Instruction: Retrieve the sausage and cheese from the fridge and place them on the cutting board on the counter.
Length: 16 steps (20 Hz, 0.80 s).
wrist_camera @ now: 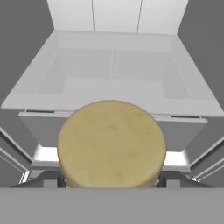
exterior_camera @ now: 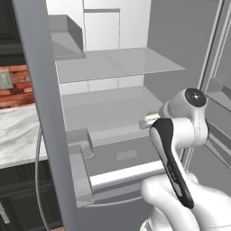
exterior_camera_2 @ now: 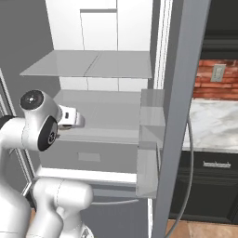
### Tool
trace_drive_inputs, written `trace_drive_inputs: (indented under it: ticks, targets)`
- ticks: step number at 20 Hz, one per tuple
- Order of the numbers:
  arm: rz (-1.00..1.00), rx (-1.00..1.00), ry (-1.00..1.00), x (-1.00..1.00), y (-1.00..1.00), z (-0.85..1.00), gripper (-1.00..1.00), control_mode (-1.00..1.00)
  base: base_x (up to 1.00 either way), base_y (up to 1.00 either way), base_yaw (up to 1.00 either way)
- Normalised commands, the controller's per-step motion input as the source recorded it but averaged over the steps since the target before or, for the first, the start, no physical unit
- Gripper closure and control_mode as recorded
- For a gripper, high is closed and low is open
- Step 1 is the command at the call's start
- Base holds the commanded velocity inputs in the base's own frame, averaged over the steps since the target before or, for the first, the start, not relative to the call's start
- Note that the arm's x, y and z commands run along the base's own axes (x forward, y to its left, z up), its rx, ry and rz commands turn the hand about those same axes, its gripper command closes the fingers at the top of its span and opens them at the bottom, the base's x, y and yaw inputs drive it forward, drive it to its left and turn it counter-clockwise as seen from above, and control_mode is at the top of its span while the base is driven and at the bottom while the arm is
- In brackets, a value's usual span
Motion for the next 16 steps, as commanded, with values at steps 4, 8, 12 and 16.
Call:
trace_drive_inputs:
  ticks: [4, 8, 12, 16]
  targets:
    - [0.0, 0.0, 0.0, 0.0, 0.0, 0.0, 1.0, -1.0, 0.0, 0.0, 0.0]
    - [0.0, 0.0, 0.0, 0.0, 0.0, 0.0, 1.0, -1.0, 0.0, 0.0, 0.0]
    - [0.0, 0.0, 0.0, 0.0, 0.0, 0.0, 1.0, -1.0, 0.0, 0.0, 0.0]
    - [0.0, 0.0, 0.0, 0.0, 0.0, 0.0, 1.0, 1.0, 0.0, 0.0, 0.0]
